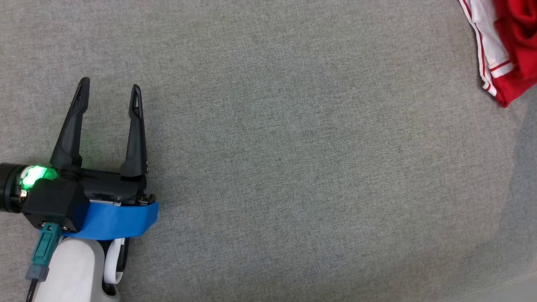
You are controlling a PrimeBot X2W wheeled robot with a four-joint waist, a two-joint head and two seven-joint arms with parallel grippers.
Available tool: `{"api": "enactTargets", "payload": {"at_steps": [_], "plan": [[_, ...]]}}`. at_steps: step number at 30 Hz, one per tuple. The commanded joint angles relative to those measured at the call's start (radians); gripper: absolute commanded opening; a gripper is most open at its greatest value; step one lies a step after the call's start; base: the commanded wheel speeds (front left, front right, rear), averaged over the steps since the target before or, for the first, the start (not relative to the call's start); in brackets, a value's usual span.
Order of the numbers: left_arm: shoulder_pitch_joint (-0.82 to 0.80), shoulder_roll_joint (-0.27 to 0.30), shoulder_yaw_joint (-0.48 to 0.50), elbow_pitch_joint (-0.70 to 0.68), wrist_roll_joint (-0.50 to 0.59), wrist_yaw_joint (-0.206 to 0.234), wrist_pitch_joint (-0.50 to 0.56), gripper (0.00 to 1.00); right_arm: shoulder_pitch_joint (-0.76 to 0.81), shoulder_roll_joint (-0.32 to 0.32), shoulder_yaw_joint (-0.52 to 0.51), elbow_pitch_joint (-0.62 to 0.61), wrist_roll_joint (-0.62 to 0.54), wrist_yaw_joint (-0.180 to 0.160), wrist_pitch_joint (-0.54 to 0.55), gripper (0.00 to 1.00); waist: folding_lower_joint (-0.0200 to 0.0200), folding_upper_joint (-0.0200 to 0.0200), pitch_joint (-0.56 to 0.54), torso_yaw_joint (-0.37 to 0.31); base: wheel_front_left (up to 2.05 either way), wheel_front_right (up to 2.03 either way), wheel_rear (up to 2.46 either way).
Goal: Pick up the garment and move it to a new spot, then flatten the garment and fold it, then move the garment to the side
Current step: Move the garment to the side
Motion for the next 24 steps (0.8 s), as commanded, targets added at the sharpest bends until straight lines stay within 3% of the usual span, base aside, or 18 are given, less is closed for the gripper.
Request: {"api": "enactTargets", "payload": {"at_steps": [1, 5, 6, 7, 12, 18, 24], "plan": [[-0.022, 0.007, 0.001, -0.008, 0.004, 0.002, 0.01, 1.0, -0.036, -0.002, 0.01, 0.02, 0.019, -0.001, -0.007, 0.0, 0.0, 0.0, 0.007, -0.002, 0.0, 0.0, 0.0], [-0.014, 0.019, 0.006, -0.033, 0.004, 0.006, 0.023, 1.0, -0.083, 0.012, 0.054, 0.072, 0.029, -0.001, -0.01, 0.01, 0.0, 0.0, 0.018, -0.008, 0.0, 0.0, 0.0], [-0.008, 0.021, 0.008, -0.038, 0.003, 0.009, 0.027, 1.0, -0.093, 0.019, 0.061, 0.086, 0.031, -0.001, -0.009, 0.46, 0.0, 0.0, 0.019, -0.01, 0.0, 0.0, 0.0], [-0.003, 0.023, 0.009, -0.041, 0.002, 0.01, 0.027, 1.0, -0.1, 0.029, 0.071, 0.098, 0.034, -0.001, -0.007, 1.0, 0.0, 0.0, 0.018, -0.01, 0.0, 0.0, 0.0], [0.014, 0.021, 0.008, -0.035, -0.005, 0.016, 0.022, 1.0, -0.137, 0.054, 0.084, 0.165, 0.015, -0.001, -0.026, 1.0, 0.0, 0.0, -0.002, -0.007, 0.0, 0.0, 0.0], [0.049, 0.001, 0.007, 0.019, -0.032, 0.026, -0.017, 1.0, -0.13, 0.084, 0.058, 0.188, -0.054, -0.001, -0.05, 1.0, 0.0, 0.0, -0.112, 0.008, 0.0, 0.0, 0.0], [0.119, -0.024, 0.017, 0.087, -0.07, 0.035, -0.053, 1.0, -0.01, 0.151, -0.03, 0.001, -0.089, -0.001, -0.049, 1.0, 0.0, 0.0, -0.262, 0.04, 0.0, 0.0, 0.0]]}}
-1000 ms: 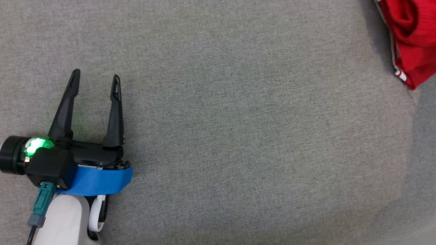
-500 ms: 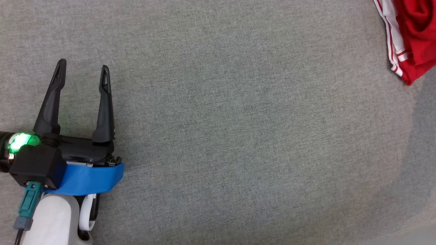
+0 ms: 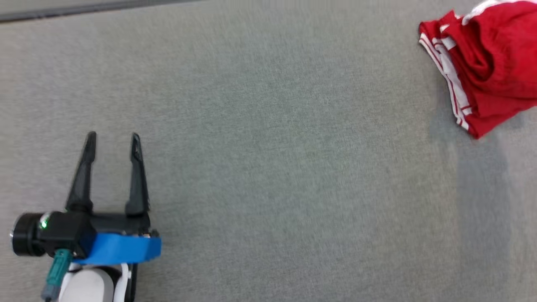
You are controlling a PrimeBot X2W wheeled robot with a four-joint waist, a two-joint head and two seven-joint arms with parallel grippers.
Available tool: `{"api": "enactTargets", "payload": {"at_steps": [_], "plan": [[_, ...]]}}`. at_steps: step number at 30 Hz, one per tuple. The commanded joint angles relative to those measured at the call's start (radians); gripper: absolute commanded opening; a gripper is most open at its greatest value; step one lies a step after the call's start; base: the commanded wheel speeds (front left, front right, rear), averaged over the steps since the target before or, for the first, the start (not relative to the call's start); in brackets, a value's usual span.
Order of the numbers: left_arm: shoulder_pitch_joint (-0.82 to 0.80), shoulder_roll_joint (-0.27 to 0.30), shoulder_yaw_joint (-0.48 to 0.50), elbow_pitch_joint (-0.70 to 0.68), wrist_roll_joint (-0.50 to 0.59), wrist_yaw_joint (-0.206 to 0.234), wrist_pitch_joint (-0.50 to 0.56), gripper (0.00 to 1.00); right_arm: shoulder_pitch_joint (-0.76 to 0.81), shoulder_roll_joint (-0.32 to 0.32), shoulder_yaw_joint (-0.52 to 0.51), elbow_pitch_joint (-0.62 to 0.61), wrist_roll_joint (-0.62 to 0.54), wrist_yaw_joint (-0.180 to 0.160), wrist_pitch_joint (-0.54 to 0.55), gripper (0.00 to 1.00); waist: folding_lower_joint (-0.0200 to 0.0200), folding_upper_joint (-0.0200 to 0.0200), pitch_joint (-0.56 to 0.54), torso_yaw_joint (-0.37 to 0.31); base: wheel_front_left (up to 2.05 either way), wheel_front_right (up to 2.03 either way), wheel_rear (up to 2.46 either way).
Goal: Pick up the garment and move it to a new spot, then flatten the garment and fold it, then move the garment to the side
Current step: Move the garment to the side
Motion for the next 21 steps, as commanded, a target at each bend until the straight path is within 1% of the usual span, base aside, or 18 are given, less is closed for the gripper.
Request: {"api": "enactTargets", "payload": {"at_steps": [1, 4, 9, 12, 17, 21], "plan": [[0.025, -0.006, 0.0, 0.021, -0.011, 0.002, -0.011, 1.0, 0.078, 0.034, -0.03, -0.06, -0.015, 0.0, -0.002, 1.0, 0.0003, 0.0, -0.067, -0.006, 0.0, 0.0, 0.0], [0.06, -0.013, 0.006, 0.055, -0.029, 0.004, -0.022, 1.0, 0.184, 0.094, -0.087, -0.15, -0.023, 0.0, -0.002, 1.0, 0.0003, 0.0, -0.135, 0.019, 0.0, 0.0, 0.0], [0.123, -0.018, 0.015, 0.095, -0.05, 0.008, -0.032, 1.0, 0.36, 0.204, -0.111, -0.279, -0.069, 0.0, -0.003, 1.0, 0.0003, 0.0, -0.24, 0.054, 0.0, 0.0, 0.0], [0.154, -0.025, 0.016, 0.121, -0.062, 0.009, -0.036, 1.0, 0.461, 0.265, -0.118, -0.322, -0.083, 0.0, -0.003, 1.0, 0.0003, 0.0, -0.304, 0.077, 0.0, 0.0, 0.0], [0.203, -0.032, 0.011, 0.159, -0.081, 0.0, -0.042, 1.0, 0.614, 0.324, -0.128, -0.377, -0.104, 0.0, -0.003, 1.0, 0.0003, 0.0, -0.394, 0.109, 0.0, 0.0, 0.0], [0.233, -0.035, 0.014, 0.181, -0.091, -0.001, -0.044, 1.0, 0.724, 0.343, -0.157, -0.419, -0.112, 0.0, -0.003, 1.0, 0.0003, 0.0, -0.44, 0.121, 0.0, 0.0, 0.0]]}}
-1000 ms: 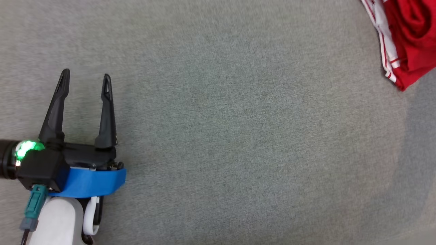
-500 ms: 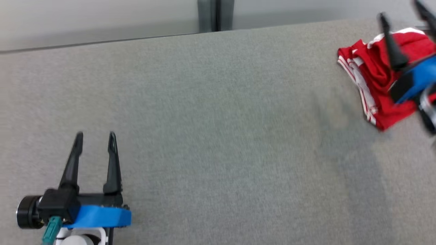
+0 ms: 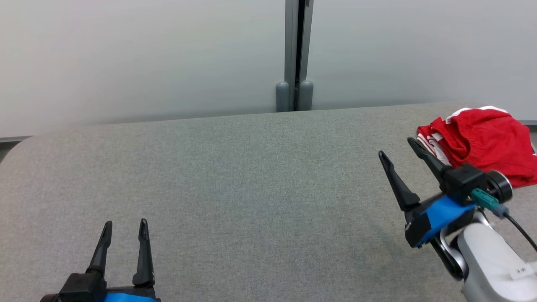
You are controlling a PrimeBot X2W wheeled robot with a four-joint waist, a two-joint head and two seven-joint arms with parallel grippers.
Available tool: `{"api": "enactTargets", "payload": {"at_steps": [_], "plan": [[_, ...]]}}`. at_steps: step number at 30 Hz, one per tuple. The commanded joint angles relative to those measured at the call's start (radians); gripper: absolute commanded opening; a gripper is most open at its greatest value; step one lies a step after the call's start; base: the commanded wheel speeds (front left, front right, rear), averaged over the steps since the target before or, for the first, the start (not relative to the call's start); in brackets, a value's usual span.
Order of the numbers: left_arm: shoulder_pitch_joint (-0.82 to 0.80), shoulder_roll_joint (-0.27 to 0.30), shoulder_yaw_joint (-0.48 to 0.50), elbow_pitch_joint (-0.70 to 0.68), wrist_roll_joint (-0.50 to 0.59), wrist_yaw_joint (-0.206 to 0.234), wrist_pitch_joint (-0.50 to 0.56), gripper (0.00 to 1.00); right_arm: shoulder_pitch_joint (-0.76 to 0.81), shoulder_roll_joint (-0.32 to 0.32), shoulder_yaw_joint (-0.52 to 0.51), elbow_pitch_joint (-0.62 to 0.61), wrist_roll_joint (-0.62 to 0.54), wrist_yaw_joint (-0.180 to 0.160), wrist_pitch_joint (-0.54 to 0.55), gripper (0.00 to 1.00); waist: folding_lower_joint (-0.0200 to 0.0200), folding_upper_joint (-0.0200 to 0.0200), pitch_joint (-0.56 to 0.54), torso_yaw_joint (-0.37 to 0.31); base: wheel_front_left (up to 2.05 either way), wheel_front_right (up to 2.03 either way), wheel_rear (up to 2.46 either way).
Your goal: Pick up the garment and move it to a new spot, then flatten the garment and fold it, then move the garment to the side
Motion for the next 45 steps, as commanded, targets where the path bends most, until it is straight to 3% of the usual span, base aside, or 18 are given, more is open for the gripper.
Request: {"api": "enactTargets", "payload": {"at_steps": [1, 8, 25, 31, 45], "plan": [[0.009, -0.002, 0.005, 0.002, -0.004, -0.001, -0.005, 1.0, 0.034, 0.005, -0.019, -0.014, -0.002, 0.0, -0.003, 1.0, 0.0003, 0.0, -0.01, -0.004, 0.0, 0.0, 0.0], [0.033, -0.003, 0.006, 0.018, -0.013, -0.001, -0.01, 1.0, 0.213, 0.041, -0.138, -0.11, -0.034, 0.0, -0.003, 1.0, 0.0003, 0.0, -0.038, 0.002, 0.0, 0.0, 0.0], [-0.006, 0.004, -0.012, 0.034, -0.02, -0.003, -0.011, 1.0, 0.473, 0.237, -0.364, -0.446, -0.151, 0.0, 0.108, 1.0, 0.0003, 0.0, -0.041, 0.025, 0.0, 0.0, 0.0], [-0.009, 0.003, -0.018, 0.035, -0.02, 0.004, -0.011, 1.0, 0.515, 0.265, -0.382, -0.465, -0.141, 0.0, 0.123, 1.0, 0.0003, 0.0, -0.041, 0.031, 0.0, 0.0, 0.0], [-0.02, -0.005, -0.028, 0.046, -0.041, 0.001, -0.013, 1.0, 0.511, 0.283, -0.377, -0.38, -0.14, 0.0, 0.096, 1.0, 0.0003, 0.0, -0.045, 0.04, 0.0, 0.0, 0.0]]}}
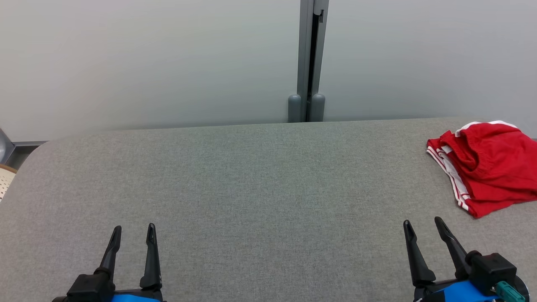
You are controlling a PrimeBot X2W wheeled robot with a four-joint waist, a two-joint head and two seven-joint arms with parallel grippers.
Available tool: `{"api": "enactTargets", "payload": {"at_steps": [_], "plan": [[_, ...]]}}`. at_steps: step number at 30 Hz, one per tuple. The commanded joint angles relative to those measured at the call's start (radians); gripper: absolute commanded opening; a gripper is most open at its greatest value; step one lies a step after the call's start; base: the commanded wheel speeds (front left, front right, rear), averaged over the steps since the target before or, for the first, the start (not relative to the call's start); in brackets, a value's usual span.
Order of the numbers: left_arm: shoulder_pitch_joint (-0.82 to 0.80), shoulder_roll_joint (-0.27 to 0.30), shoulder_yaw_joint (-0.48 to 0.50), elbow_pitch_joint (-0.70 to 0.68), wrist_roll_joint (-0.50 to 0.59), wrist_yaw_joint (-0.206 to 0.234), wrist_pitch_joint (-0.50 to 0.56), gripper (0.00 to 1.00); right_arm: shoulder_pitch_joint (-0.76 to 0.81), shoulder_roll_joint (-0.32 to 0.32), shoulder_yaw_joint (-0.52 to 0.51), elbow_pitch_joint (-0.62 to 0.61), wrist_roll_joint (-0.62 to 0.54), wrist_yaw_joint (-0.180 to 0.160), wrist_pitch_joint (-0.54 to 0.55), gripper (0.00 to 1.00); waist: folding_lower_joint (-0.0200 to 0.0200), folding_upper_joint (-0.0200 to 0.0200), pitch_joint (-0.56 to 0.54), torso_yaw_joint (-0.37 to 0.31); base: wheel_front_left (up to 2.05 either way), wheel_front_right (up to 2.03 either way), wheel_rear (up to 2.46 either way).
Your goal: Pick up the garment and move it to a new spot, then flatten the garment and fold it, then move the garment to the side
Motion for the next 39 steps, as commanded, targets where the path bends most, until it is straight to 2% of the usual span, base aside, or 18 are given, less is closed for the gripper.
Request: {"api": "enactTargets", "payload": {"at_steps": [1, 10, 11, 16, 39], "plan": [[-0.015, 0.001, 0.001, 0.003, -0.004, 0.003, -0.005, 1.0, -0.001, 0.003, 0.001, 0.002, 0.005, 0.0, -0.009, 1.0, -0.0001, 0.0, -0.001, 0.0, 0.0, 0.0, 0.0], [-0.001, 0.002, 0.007, 0.009, -0.019, 0.013, 0.003, 1.0, -0.013, 0.003, 0.004, 0.017, 0.012, 0.0, -0.018, 1.0, -0.0001, 0.0, -0.007, -0.006, 0.0, 0.0, 0.0], [0.0, 0.002, 0.003, 0.007, -0.017, 0.012, 0.002, 0.0, -0.003, 0.001, 0.004, 0.016, 0.008, 0.0, -0.016, 0.0, 0.0, 0.0, -0.007, -0.005, 0.0, 0.0, 0.0], [0.027, -0.015, -0.004, 0.049, -0.018, 0.011, 0.002, 0.0, 0.01, 0.002, 0.006, 0.059, 0.01, 0.0, -0.015, 0.0, 0.0, 0.0, -0.008, -0.006, 0.0, 0.0, 0.0], [-0.04, -0.045, 0.07, 0.059, -0.398, -0.035, 0.11, 0.0, -0.047, -0.001, -0.024, 0.082, 0.441, 0.0, 0.066, 0.0, 0.0, 0.0, 0.003, -0.004, 0.0, 0.0, 0.0]]}}
